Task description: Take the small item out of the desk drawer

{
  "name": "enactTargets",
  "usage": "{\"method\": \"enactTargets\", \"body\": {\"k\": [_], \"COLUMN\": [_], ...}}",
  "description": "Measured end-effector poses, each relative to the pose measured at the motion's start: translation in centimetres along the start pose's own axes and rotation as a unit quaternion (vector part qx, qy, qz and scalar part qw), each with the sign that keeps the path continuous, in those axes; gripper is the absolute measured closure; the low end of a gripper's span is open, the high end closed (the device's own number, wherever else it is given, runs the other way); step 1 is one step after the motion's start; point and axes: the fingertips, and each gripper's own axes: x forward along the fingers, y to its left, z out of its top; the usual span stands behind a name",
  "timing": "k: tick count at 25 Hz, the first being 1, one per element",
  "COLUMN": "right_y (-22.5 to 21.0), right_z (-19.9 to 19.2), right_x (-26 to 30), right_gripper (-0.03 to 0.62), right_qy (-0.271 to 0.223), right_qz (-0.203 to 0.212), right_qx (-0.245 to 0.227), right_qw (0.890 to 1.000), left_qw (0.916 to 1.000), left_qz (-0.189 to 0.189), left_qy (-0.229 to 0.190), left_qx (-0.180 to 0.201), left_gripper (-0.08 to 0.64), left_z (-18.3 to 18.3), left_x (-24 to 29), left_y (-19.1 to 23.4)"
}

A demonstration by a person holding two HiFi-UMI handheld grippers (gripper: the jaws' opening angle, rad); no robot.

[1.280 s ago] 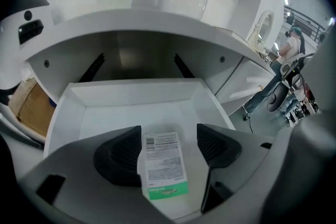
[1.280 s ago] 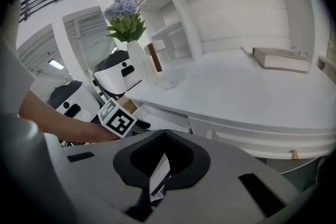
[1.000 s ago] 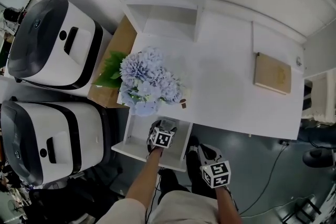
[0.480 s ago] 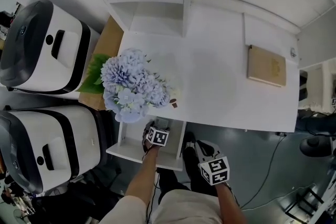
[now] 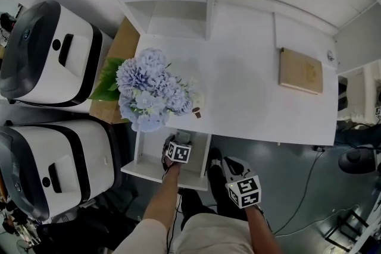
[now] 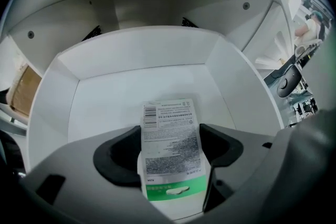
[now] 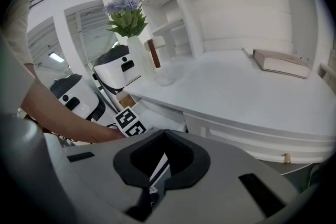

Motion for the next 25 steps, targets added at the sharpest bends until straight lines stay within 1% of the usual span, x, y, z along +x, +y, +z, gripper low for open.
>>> {"method": "enactTargets", "body": {"k": [6,9,13,18,23,25], "right_y": [0.7,1.1,1.6,2.7,4.0,4.4], "right_z": [-0.3,-0.2,-0.4,-0.3,-0.5,-0.4], "right_x": [-0.7,-0.9,-1.0,-1.5,-2.3,-2.8], "right_gripper": [0.572,0.572,0.572,0.572,0.572,0.572], "right_qy": [-0.003,-0.010,-0.017,-0.028,-0.040,-0.048], "right_qz": [-0.002,-0.003,-0.004,-0.007,-0.008,-0.010], "right_qx": [0.001,0.004,0.011,0.017,0.022,0.026], "right_qw": [1.000,1.000,1.000,0.999,0.999,0.998], "left_qw": [0.9997,0.9991,0.9971,0.9925,0.9885,0.9864], "left_qz": [-0.009,-0.010,-0.022,-0.020,-0.014,-0.011], "left_qy": [-0.024,-0.042,-0.072,-0.120,-0.149,-0.160], "left_qx": [0.002,0.002,-0.005,0.010,0.020,0.033], "left_gripper": [0.198,0.198,0.198,0.198,0.198,0.198], "left_z": [1.4,2.5,3.8,5.8,6.2,6.2], "left_x": [-1.9,-3.6,-5.7,-9.3,-12.4,-13.5], "left_y": [-0.2,-0.7,-1.9,-2.6,-3.1,-3.5]}}
